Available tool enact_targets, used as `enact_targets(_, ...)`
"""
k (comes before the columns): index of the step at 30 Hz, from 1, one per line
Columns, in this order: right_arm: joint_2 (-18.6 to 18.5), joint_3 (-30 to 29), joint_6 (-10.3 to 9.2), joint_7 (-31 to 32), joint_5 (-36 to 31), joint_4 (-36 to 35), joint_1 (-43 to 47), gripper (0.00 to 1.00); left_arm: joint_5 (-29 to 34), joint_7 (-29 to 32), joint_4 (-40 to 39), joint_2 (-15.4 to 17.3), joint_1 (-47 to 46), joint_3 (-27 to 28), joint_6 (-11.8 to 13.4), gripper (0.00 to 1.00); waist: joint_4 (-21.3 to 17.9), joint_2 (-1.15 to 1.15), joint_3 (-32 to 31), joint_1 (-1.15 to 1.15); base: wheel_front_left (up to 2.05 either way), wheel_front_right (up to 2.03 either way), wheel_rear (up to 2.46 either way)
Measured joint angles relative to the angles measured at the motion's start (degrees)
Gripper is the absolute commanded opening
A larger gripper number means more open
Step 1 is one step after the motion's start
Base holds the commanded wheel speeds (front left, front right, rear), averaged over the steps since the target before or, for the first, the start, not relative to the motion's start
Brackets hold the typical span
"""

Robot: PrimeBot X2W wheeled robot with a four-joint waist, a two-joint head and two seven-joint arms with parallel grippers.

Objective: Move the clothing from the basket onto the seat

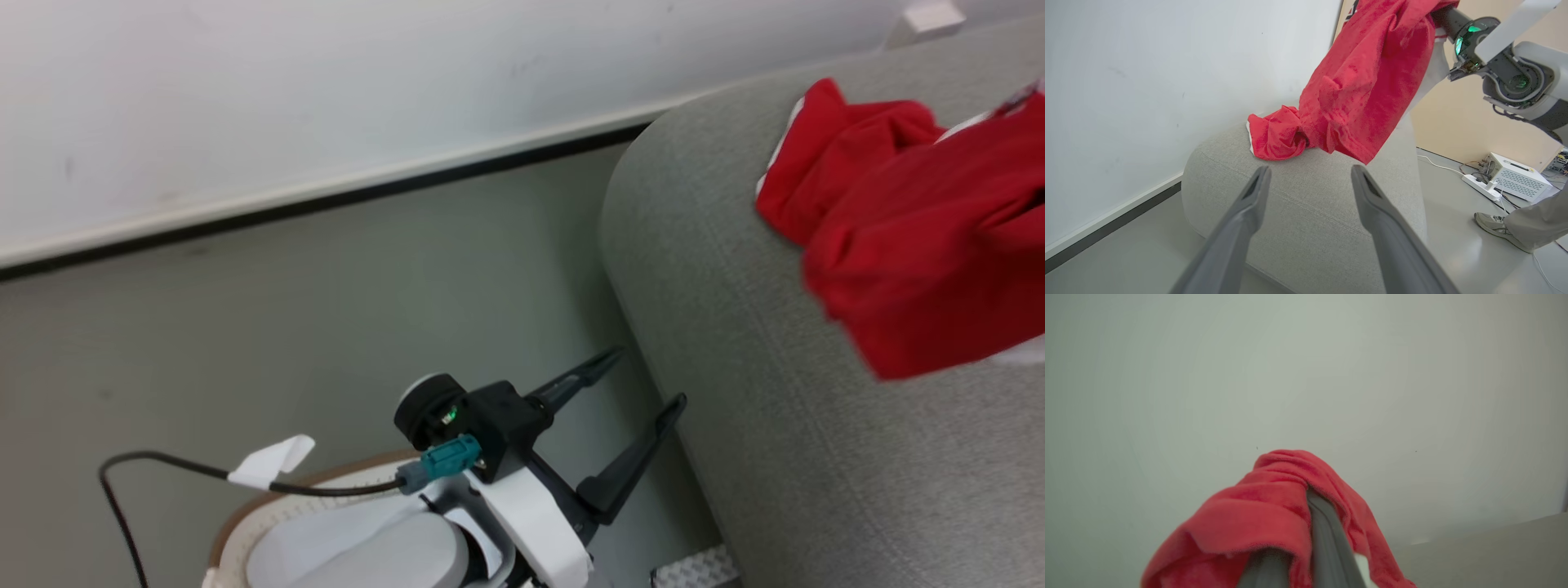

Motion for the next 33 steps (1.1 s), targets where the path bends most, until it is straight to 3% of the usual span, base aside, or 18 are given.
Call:
enact_targets(6, -3.2, -9.1, 0.00, 1.8, 0.3, 2.4, -4.4, 0.00, 1.2, 1.5, -1.4, 1.7, -2.7, 1.1, 0.1, 1.00, 2.4, 0.00, 7.1, 0.01, 0.00, 0.00, 0.00)
enact_targets(12, -7.3, -13.6, 0.00, 2.6, 3.8, 13.1, -8.6, 0.00, 2.0, 2.7, -2.7, 2.8, -5.6, 1.9, 0.3, 1.00, 4.3, 0.00, 14.2, 0.01, 0.00, 0.00, 0.00)
enact_targets(20, -7.8, -7.6, 0.00, 6.6, 3.6, 31.6, -16.7, 0.00, 2.8, 3.5, -2.9, 3.8, -8.0, 2.3, 0.3, 1.00, 6.3, 0.00, 22.0, 0.01, 0.00, 0.00, 0.00)
enact_targets(27, -6.6, -1.1, 0.00, 13.8, 1.2, 46.1, -20.2, 0.00, 2.8, 2.6, -1.5, 3.0, -8.4, 2.3, 0.2, 1.00, 8.3, 0.00, 21.8, 0.00, 0.00, 0.00, 0.00)
enact_targets(28, -6.4, -0.2, 0.00, 14.2, 1.2, 46.5, -20.4, 0.09, 2.7, 2.4, -1.3, 3.0, -8.4, 2.4, 0.3, 1.00, 8.3, 0.00, 21.4, 0.00, 0.00, 0.00, 0.00)
enact_targets(29, -6.4, 0.3, 0.00, 13.7, 1.3, 46.8, -20.6, 0.09, 2.6, 2.3, -1.1, 3.1, -8.3, 2.5, 0.3, 1.00, 8.3, 0.00, 20.9, 0.00, 0.00, 0.00, 0.00)
enact_targets(30, -6.5, 0.8, 0.00, 12.9, 1.5, 47.0, -20.9, 0.69, 2.6, 1.9, -0.9, 3.2, -8.2, 2.7, 0.3, 1.00, 8.3, 0.00, 20.4, 0.00, 0.00, 0.00, 0.00)
enact_targets(31, -6.8, 1.5, 0.00, 12.7, 1.5, 47.1, -21.0, 0.98, 2.4, 1.7, -0.7, 3.3, -8.0, 2.8, 0.4, 1.00, 8.3, 0.00, 19.9, 0.00, 0.00, 0.00, 0.00)
enact_targets(33, -6.9, 3.3, 0.00, 12.7, 1.6, 47.2, -20.9, 1.00, 2.1, 1.3, -0.4, 3.5, -7.4, 3.0, 0.5, 1.00, 8.2, 0.00, 18.7, 0.00, 0.00, 0.00, 0.00)
